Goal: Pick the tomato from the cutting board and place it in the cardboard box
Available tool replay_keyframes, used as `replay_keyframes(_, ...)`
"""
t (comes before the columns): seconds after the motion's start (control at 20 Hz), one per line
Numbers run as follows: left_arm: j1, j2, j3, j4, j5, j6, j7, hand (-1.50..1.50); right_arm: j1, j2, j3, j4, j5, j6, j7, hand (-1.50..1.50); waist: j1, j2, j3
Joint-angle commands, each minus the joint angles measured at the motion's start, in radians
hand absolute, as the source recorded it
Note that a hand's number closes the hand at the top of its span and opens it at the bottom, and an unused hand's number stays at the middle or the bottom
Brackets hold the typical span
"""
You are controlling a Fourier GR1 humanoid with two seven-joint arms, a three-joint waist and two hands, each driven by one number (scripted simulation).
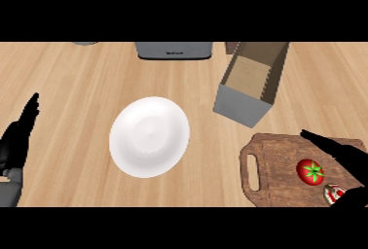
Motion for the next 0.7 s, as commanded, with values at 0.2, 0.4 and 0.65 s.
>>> replay_keyframes(0.2, -0.006, -0.026, 0.035, -0.055, -0.049, -0.025, 0.058, 0.0, 0.037, 0.023, -0.02, -0.125, 0.041, 0.112, 0.094, -1.5, 0.0, 0.0, 0.0)
replay_keyframes(0.4, -0.004, -0.03, 0.078, 0.042, -0.027, -0.069, -0.051, 0.0, 0.012, 0.096, 0.029, -0.082, 0.126, 0.083, 0.17, -1.5, 0.001, 0.001, 0.0)
replay_keyframes(0.65, -0.05, -0.031, 0.098, 0.069, -0.067, -0.08, -0.03, 0.0, -0.007, 0.127, 0.022, 0.061, 0.197, 0.012, 0.101, -1.5, 0.001, 0.002, 0.001)
